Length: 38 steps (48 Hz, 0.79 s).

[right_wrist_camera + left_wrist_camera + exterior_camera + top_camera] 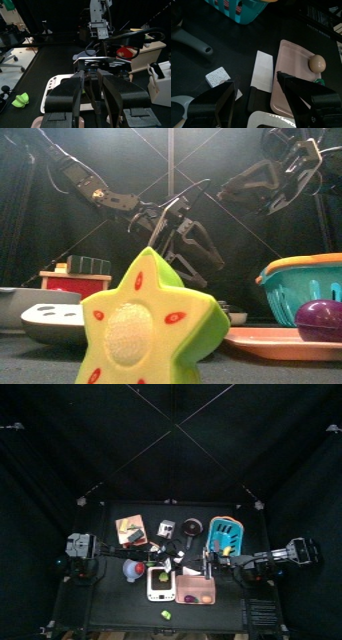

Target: Grab starfruit top

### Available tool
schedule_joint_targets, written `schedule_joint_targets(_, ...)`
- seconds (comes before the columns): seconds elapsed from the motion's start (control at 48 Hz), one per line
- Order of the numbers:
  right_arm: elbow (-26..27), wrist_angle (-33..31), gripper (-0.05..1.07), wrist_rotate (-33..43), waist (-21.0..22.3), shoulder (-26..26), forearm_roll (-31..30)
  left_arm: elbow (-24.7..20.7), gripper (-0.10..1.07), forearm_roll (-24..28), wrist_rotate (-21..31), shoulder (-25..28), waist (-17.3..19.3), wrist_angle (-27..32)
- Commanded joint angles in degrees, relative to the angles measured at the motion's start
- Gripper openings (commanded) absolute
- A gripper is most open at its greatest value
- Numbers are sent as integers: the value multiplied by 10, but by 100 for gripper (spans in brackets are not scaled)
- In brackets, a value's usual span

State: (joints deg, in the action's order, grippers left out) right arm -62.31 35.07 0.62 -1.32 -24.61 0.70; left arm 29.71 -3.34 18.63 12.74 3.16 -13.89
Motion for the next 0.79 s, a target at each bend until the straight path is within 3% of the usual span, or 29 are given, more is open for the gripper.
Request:
schedule_joint_targets(0.0,5,2,69,2,-1,-5,0,4,94,11,-1,-33,0,4)
schedule_joint_targets(0.208,5,2,69,-1,-7,-5,0,47,94,53,-1,-92,-4,48)
schedule_joint_targets(0.417,9,2,69,-2,-7,-2,0,94,94,125,-1,-145,-48,97)
schedule_joint_targets(0.604,11,2,69,-2,-4,4,0,113,95,165,-1,-158,-79,97)
schedule_joint_targets(0.771,13,2,69,-3,-3,7,0,108,95,169,0,-153,-95,96)
